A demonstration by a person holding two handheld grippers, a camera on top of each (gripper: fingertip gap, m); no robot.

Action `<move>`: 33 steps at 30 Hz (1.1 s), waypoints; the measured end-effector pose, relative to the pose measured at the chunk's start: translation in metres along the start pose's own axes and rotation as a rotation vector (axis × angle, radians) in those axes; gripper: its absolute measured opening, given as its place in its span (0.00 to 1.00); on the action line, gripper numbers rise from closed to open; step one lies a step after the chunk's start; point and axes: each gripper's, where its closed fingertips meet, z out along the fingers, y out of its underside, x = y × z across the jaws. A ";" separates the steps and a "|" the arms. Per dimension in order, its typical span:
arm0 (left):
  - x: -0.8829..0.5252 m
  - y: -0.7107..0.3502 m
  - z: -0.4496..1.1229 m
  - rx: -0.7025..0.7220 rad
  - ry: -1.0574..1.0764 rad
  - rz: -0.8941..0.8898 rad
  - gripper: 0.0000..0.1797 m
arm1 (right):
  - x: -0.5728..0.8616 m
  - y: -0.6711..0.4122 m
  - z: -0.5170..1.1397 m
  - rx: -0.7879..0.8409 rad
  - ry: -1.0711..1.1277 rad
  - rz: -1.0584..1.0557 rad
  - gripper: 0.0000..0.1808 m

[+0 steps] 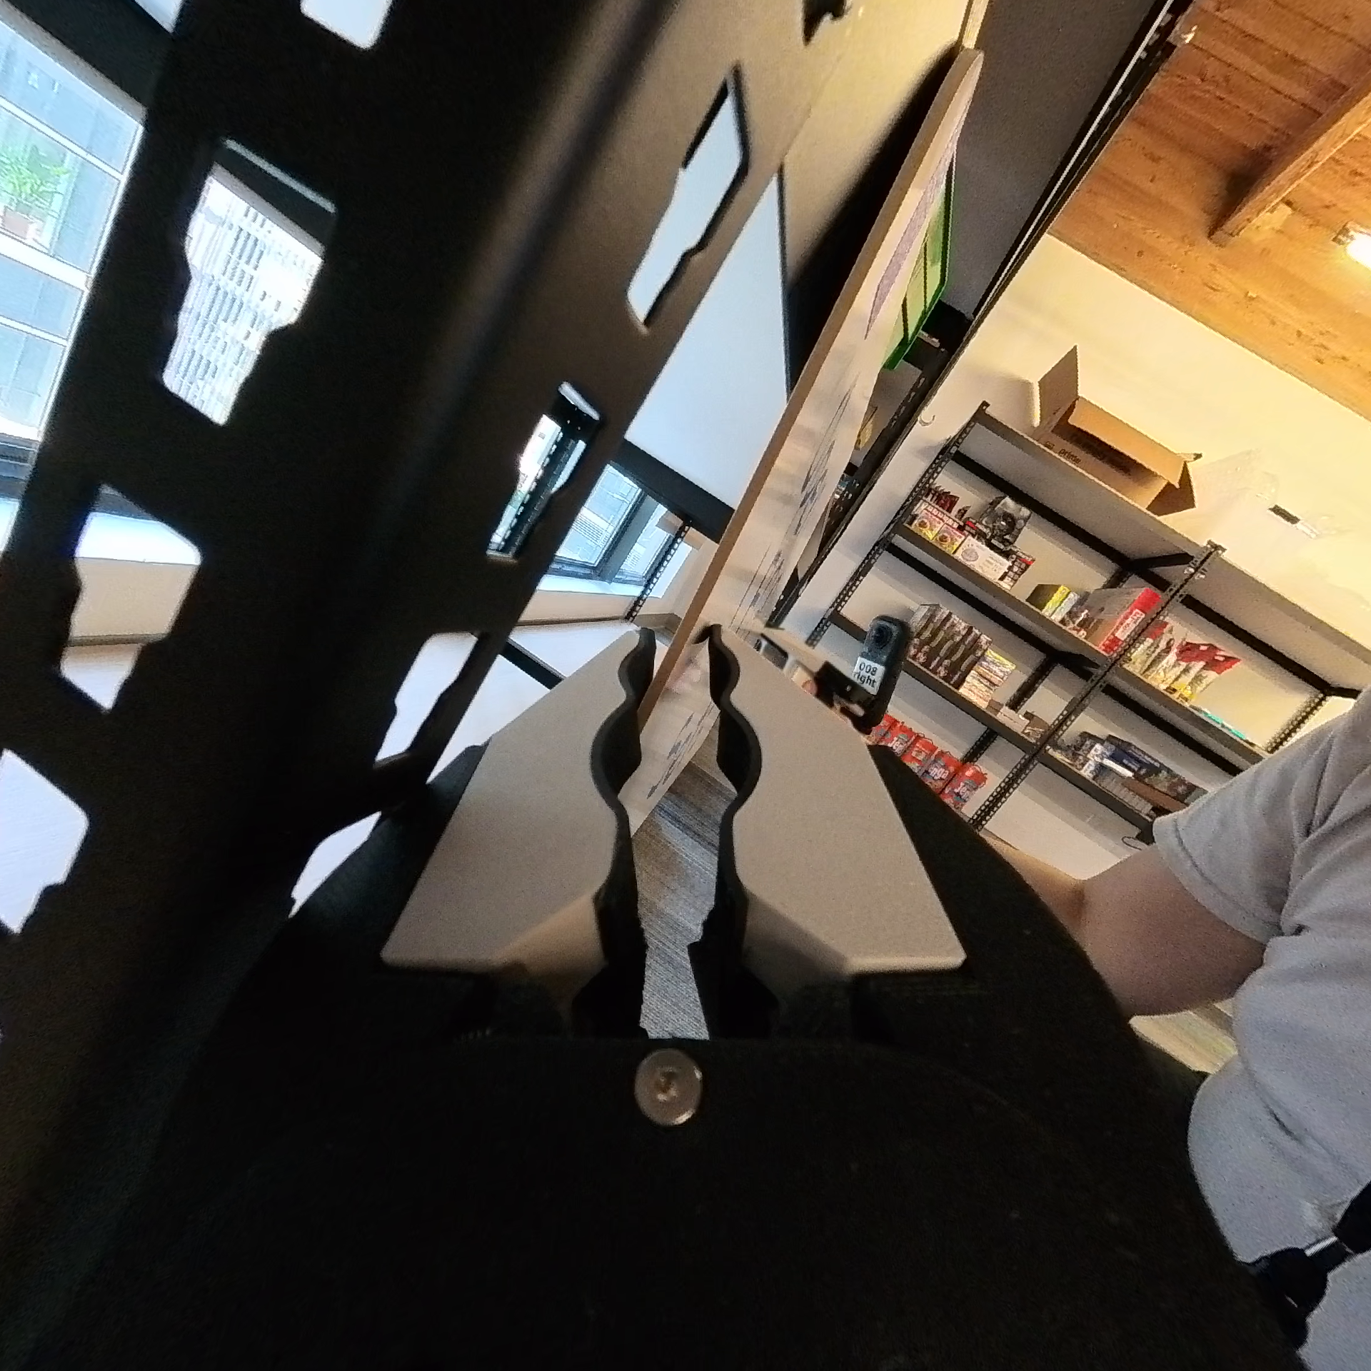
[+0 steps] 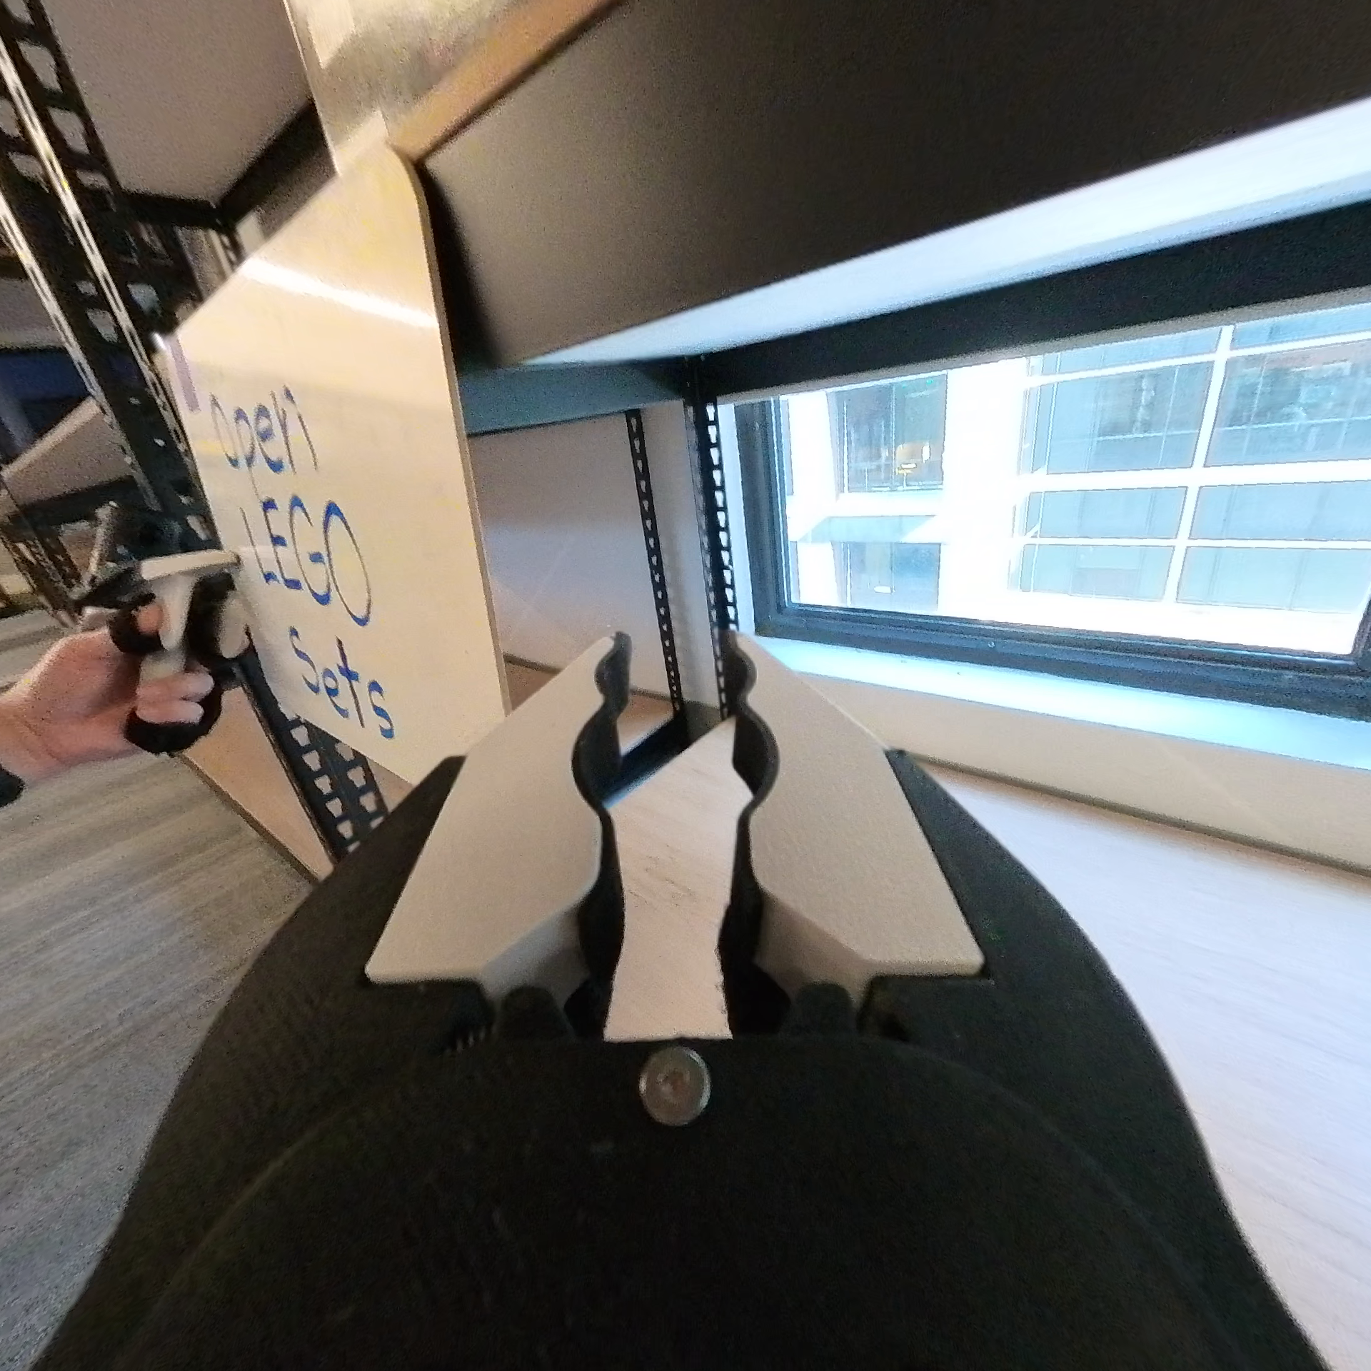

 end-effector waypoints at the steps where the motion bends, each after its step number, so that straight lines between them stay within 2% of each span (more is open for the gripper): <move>1: 0.000 0.000 0.000 0.001 0.000 0.001 0.07 | 0.001 0.002 0.001 -0.011 0.007 -0.008 0.13; 9: 0.000 0.000 0.000 0.007 -0.002 0.008 0.07 | 0.017 -0.030 -0.011 0.029 0.131 -0.141 0.13; 16: 0.000 0.000 0.000 0.018 -0.003 0.014 0.07 | -0.029 -0.182 -0.036 0.226 0.239 -0.564 0.10; 18: 0.000 0.000 0.000 0.019 -0.002 0.016 0.07 | -0.040 -0.220 -0.038 0.215 0.229 -0.645 0.10; 24: 0.000 -0.001 0.000 0.020 0.001 0.009 0.07 | -0.040 -0.314 -0.040 0.126 0.246 -0.687 0.10; 27: 0.000 -0.001 0.000 0.019 0.005 0.004 0.07 | -0.034 -0.395 -0.043 0.139 0.331 -0.725 0.10; 31: 0.000 -0.001 0.000 0.018 0.007 -0.003 0.07 | -0.057 -0.574 -0.043 0.333 0.397 -0.767 0.11; 33: 0.000 -0.001 0.000 0.017 0.008 -0.006 0.07 | -0.038 -0.659 -0.033 0.325 0.514 -0.758 0.13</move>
